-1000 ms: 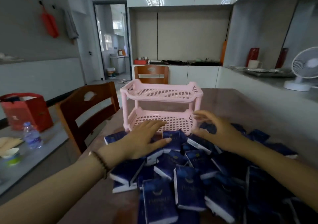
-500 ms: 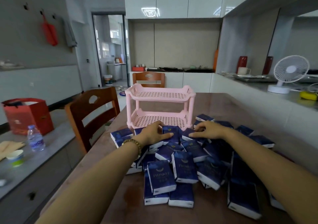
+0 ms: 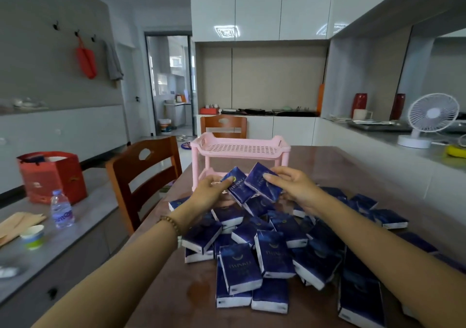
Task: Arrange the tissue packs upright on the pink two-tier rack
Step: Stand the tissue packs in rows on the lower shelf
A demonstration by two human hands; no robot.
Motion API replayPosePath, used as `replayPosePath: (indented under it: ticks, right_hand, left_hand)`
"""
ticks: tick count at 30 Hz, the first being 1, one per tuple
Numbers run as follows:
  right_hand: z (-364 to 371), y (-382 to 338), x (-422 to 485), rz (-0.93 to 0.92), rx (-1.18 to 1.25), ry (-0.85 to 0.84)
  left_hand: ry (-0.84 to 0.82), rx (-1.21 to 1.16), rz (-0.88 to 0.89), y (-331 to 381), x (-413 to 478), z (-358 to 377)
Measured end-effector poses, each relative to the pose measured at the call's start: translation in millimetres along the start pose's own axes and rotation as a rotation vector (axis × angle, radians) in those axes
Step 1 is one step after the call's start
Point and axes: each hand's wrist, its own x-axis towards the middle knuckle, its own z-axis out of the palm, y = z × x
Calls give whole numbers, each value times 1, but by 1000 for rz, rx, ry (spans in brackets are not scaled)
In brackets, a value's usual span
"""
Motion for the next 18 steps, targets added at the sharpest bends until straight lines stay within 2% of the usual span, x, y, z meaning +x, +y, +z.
replayPosePath:
  ticks: [3, 9, 12, 15, 18]
  right_hand:
    - [24, 2, 8, -3, 4, -15]
    - [46, 23, 41, -9, -35, -84]
    - [48, 40, 64, 25, 21, -153]
    - [50, 46, 86, 111, 52, -297]
    - [51, 47, 104, 103, -15, -359]
  left_hand:
    - [-115, -110, -42, 6, -7, -10]
    - [-228, -39, -92, -9, 12, -31]
    - [-175, -90, -78, -21, 34, -43]
    - [-105, -137, -58, -32, 55, -48]
    - [-78, -45, 1, -38, 69, -51]
